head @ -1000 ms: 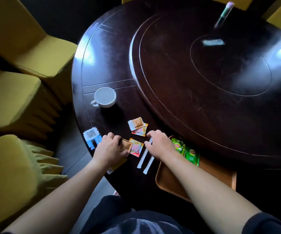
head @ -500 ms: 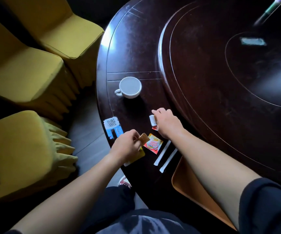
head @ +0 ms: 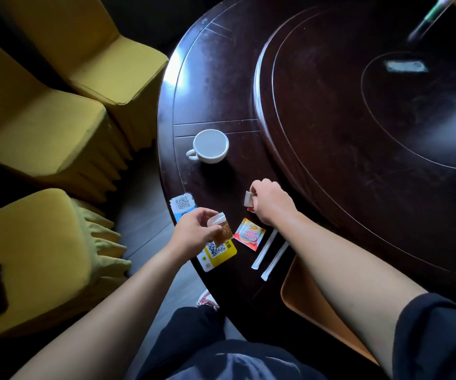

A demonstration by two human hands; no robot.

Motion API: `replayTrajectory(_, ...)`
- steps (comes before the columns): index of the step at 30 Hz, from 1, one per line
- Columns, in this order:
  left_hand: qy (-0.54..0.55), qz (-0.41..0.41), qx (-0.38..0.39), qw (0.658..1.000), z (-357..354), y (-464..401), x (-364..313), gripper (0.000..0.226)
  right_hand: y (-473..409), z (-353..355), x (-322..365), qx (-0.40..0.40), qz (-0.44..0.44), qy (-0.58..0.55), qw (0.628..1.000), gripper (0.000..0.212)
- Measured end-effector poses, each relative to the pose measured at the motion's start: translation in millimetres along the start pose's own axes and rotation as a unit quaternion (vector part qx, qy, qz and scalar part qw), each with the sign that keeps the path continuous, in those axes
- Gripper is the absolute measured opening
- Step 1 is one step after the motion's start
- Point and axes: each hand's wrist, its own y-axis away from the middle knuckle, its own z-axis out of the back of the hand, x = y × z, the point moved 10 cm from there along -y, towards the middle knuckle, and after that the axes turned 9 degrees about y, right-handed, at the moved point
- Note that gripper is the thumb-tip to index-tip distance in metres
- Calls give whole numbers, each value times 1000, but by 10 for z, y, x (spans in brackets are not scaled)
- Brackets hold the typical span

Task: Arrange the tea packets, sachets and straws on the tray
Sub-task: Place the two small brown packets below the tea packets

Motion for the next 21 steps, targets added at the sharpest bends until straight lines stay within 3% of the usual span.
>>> replayTrajectory(5,44,9,26,999,-214,8,-109,14,306,128,-469,-45,-119,-223,967,7)
replayTrajectory(10,53,16,81,995,-685,45,-281,9,882,11,-1025,-74,-216,-418,879,8)
replayTrajectory(16,-86,-16,140,986,-1399,199,-453,20,1714,-512,-1705,-55,-333,-452,826,9)
replayTrajectory(21,-187,-30,211,959,-2007,321,-383,14,2268,-937,-1920,-25,-394,-468,791,17)
